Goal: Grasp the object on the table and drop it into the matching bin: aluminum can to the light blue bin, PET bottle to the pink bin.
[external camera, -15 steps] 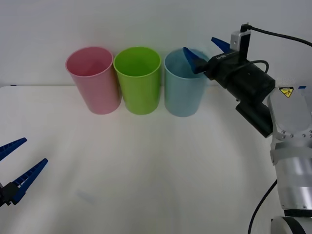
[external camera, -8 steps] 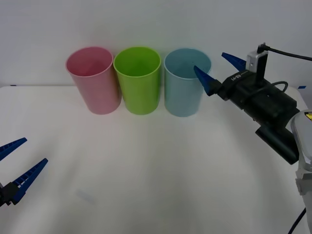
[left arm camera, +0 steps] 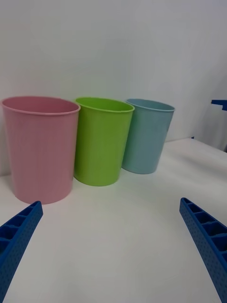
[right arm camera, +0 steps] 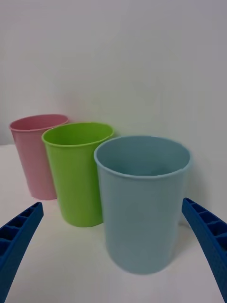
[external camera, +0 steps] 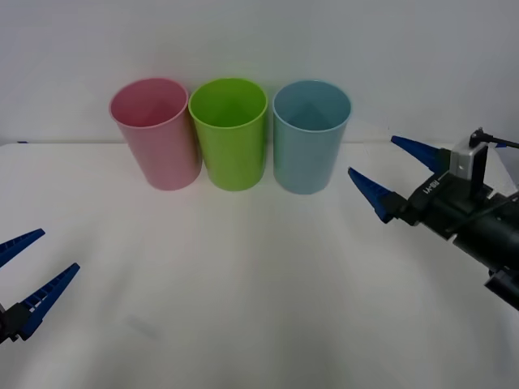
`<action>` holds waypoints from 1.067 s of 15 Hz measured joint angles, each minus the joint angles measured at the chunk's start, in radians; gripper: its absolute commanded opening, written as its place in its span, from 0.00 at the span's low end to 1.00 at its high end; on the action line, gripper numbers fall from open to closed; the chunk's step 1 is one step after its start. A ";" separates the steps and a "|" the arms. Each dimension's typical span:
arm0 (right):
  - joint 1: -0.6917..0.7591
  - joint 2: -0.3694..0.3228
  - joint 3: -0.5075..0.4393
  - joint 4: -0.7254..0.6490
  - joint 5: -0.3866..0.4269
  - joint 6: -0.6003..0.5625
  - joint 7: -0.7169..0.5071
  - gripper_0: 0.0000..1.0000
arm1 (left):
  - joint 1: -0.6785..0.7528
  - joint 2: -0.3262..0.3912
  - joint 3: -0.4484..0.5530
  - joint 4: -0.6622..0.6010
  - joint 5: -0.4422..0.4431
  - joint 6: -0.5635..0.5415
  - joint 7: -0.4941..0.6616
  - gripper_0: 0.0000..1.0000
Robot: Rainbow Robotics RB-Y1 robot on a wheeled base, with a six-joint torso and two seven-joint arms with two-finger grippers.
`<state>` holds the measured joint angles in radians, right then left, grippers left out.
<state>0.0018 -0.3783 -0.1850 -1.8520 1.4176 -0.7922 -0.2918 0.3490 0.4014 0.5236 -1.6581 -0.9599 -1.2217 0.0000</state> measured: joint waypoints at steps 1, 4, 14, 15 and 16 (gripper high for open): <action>0.022 -0.002 -0.020 -0.007 -0.010 -0.038 0.010 1.00 | 0.000 0.000 0.000 0.000 0.000 0.000 0.000 1.00; 0.085 -0.007 -0.075 -0.010 -0.053 -0.142 0.089 1.00 | 0.000 0.000 0.000 0.000 0.000 0.000 0.000 1.00; 0.316 -0.007 -0.229 -0.011 -0.165 -0.383 0.316 1.00 | 0.000 0.000 0.000 0.000 0.000 0.000 0.000 1.00; 0.336 -0.007 -0.241 -0.012 -0.173 -0.399 0.320 1.00 | 0.000 0.000 0.000 0.000 0.000 0.000 0.000 1.00; 0.351 -0.007 -0.251 -0.012 -0.177 -0.410 0.323 1.00 | 0.000 0.000 0.000 0.000 0.000 0.000 0.000 1.00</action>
<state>0.3525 -0.3855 -0.4357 -1.8638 1.2406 -1.2022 0.0314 0.3490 0.4014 0.5236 -1.6581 -0.9599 -1.2217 0.0000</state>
